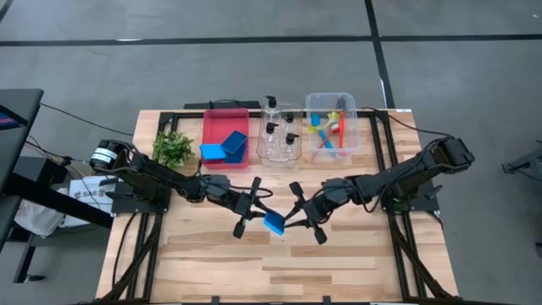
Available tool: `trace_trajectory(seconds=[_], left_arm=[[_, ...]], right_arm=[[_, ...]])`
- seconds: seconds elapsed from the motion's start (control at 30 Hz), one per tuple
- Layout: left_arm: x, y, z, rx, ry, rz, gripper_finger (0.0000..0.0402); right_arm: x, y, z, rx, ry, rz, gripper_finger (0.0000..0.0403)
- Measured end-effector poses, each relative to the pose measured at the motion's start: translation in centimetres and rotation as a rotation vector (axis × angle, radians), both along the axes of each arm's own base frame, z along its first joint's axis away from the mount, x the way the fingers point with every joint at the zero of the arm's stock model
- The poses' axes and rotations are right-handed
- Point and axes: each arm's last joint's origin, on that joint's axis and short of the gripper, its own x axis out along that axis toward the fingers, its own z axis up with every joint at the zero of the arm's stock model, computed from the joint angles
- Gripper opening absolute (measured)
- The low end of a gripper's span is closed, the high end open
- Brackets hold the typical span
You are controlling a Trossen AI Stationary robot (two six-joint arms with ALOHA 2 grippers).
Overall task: Pick & Place Kitchen Sink Supplies
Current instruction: Put the blue sponge wipe into the red transparent bin
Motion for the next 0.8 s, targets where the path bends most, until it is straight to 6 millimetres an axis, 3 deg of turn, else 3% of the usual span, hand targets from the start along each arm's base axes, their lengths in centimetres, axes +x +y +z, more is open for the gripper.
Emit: trace_trajectory(seconds=[0.17, 0.43, 0.57, 0.8], left_arm=[[0.0, 0.2, -0.3, 0.011, 0.031, 0.058, 0.0014], [-0.7, 1.0, -0.5, 0.066, 0.144, 0.276, 0.0014], [-1.9, 1.8, 0.9, 0.045, 0.182, 0.462, 0.0016], [-4.5, 3.2, 2.7, 0.014, 0.222, 0.777, 0.0022]], right_arm=[[-0.2, -0.1, -0.6, -0.034, 0.058, -0.004, 0.0120], [-0.5, -0.4, -1.9, -0.100, 0.201, -0.153, 0.0224], [-0.9, -0.8, -3.2, -0.174, 0.314, -0.238, 0.0241], [-1.2, -1.1, -3.7, -0.185, 0.378, -0.329, 0.0228]])
